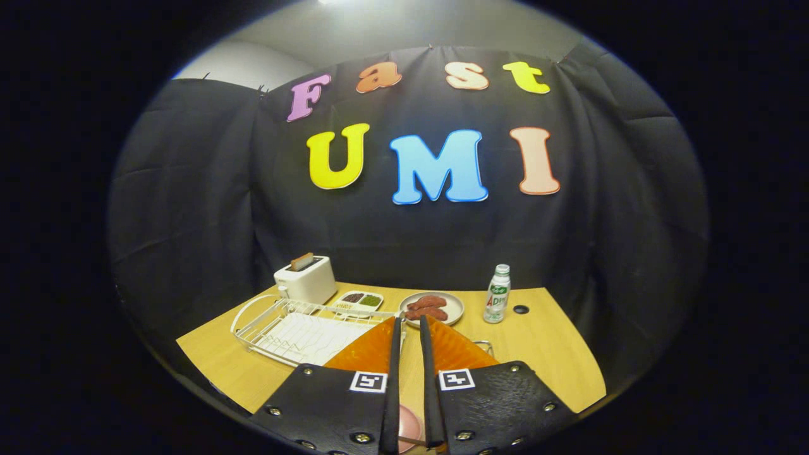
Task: Take the plate from the dish rack, then take the spoon from the basket and place it into the plate.
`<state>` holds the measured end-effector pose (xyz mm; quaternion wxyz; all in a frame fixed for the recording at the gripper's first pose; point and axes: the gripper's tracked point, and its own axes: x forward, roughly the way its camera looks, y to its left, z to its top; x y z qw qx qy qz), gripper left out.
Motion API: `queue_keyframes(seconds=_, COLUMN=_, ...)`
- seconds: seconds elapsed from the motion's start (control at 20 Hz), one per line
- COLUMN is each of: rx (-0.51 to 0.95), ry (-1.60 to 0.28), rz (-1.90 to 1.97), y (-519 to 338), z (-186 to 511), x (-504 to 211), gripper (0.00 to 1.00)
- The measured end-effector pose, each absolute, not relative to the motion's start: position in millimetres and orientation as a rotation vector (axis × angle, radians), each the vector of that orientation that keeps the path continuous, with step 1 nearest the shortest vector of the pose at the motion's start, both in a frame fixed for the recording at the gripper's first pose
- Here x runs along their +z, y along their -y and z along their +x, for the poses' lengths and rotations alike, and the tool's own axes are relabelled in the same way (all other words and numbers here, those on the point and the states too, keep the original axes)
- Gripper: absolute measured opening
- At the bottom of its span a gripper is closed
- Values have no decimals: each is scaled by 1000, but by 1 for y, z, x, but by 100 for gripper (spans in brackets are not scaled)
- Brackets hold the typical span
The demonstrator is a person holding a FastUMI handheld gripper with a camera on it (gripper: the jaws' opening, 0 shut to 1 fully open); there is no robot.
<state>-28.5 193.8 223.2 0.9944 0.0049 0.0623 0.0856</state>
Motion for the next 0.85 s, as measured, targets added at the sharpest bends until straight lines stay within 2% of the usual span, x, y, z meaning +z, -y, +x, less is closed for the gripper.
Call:
queue_keyframes(seconds=0.1, rx=151, ry=-71, rz=39, y=-179, z=-32, x=249, gripper=18)
queue_keyframes(seconds=0.15, rx=166, ry=-53, rz=50, y=-180, z=-35, x=254, gripper=30)
queue_keyframes(seconds=0.25, rx=128, ry=-20, rz=38, y=-162, z=-35, x=264, gripper=96)
queue_keyframes(seconds=0.85, rx=47, ry=13, rz=-10, y=-123, z=-41, x=257, gripper=96)
